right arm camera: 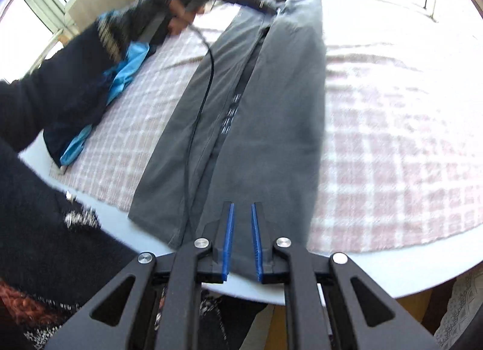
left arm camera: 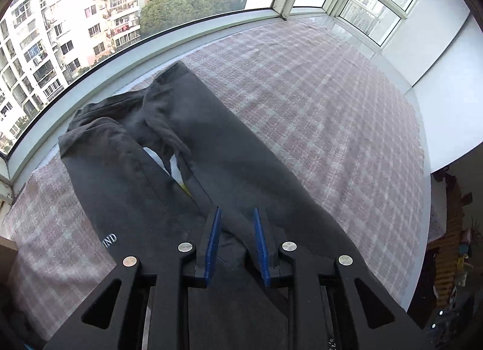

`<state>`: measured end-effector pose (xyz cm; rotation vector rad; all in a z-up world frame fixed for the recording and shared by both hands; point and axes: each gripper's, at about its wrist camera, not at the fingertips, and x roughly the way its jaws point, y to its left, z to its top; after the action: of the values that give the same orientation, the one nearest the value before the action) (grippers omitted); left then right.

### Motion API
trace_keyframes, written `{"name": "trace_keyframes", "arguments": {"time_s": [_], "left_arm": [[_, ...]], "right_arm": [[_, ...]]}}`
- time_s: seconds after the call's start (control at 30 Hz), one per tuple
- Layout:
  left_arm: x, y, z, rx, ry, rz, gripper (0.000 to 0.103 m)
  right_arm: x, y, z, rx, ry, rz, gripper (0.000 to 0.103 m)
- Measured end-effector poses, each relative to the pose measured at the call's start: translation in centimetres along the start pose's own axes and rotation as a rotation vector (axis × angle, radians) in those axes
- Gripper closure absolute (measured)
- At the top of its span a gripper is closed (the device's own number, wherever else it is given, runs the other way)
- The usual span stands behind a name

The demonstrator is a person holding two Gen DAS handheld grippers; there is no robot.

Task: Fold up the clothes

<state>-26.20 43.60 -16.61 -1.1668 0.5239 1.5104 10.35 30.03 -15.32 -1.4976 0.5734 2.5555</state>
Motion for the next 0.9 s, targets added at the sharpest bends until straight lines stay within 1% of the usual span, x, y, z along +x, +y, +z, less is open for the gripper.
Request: {"name": "trace_keyframes", "arguments": {"time_s": [0.07, 0.13, 0.17, 0.2, 0.27, 0.3, 0.33, 0.37, 0.4, 0.47, 0.5, 0.57, 0.6, 0.63, 0.7, 0.73, 0.83, 0.87, 0.9], "left_arm": [[1.1, -2.9, -3.1, 0.006, -0.009, -0.057, 0.083], [2.0, -5.2, -5.8, 0.020, -0.002, -0.093, 0.083], [2.4, -6.3, -7.0, 0.033, 0.000, -0.097, 0.083], [2.9, -7.1, -8.0, 0.053, 0.010, -0.082, 0.083], [4.8, -8.0, -9.4, 0.074, 0.060, -0.065, 0.083], [5.3, -8.1, -9.6, 0.072, 0.062, -0.057, 0.083], [5.3, -8.0, -9.6, 0.068, 0.039, -0.045, 0.083], [5.3, -7.9, -9.4, 0.050, 0.032, -0.045, 0.083], [4.8, -7.5, -9.2, 0.017, 0.022, -0.052, 0.083], [3.0, -6.5, -8.8, -0.040, -0.047, -0.047, 0.083], [2.0, -6.0, -8.7, -0.059, -0.074, -0.035, 0.083], [0.2, -4.8, -8.5, -0.077, -0.128, 0.023, 0.083], [-0.6, -4.2, -8.6, -0.083, -0.145, 0.055, 0.083], [-1.1, -3.3, -8.6, -0.096, -0.156, 0.079, 0.083], [-1.7, -0.7, -8.7, -0.142, -0.160, 0.110, 0.083], [-1.9, 0.5, -8.7, -0.164, -0.164, 0.123, 0.083], [-2.2, 3.1, -8.8, -0.223, -0.187, 0.157, 0.083], [-2.0, 3.7, -8.7, -0.232, -0.193, 0.174, 0.083], [-1.8, 4.3, -8.5, -0.240, -0.193, 0.185, 0.083]], "right_arm": [[0.0, -1.3, 3.4, 0.013, -0.078, -0.015, 0.091], [1.0, -2.2, 7.5, -0.017, -0.138, -0.028, 0.091], [1.9, -2.6, 9.8, -0.044, -0.156, -0.055, 0.091], [3.0, -3.1, 12.1, -0.062, -0.170, -0.073, 0.091], [6.2, -4.3, 16.7, -0.058, -0.174, -0.065, 0.091], [8.0, -4.9, 18.8, -0.048, -0.162, -0.061, 0.091], [9.8, -5.4, 20.7, -0.042, -0.153, -0.068, 0.091], [11.6, -5.9, 22.5, -0.036, -0.144, -0.074, 0.091], [13.2, -6.4, 24.0, -0.030, -0.135, -0.079, 0.091], [15.6, -7.2, 25.3, -0.022, -0.111, -0.074, 0.091], [16.9, -7.4, 25.6, -0.032, -0.084, -0.078, 0.091], [19.5, -7.7, 25.5, -0.069, 0.002, -0.126, 0.091], [20.4, -7.7, 25.3, -0.101, 0.023, -0.153, 0.092], [20.4, -7.6, 25.2, -0.132, 0.012, -0.158, 0.093], [20.2, -7.7, 25.6, -0.148, 0.036, -0.153, 0.094], [19.7, -7.8, 25.9, -0.137, 0.033, -0.139, 0.094], [17.7, -8.0, 27.4, -0.131, -0.064, -0.082, 0.093], [17.6, -8.0, 28.0, -0.134, -0.081, -0.073, 0.091], [18.2, -8.1, 28.7, -0.139, -0.077, -0.081, 0.091]]}}
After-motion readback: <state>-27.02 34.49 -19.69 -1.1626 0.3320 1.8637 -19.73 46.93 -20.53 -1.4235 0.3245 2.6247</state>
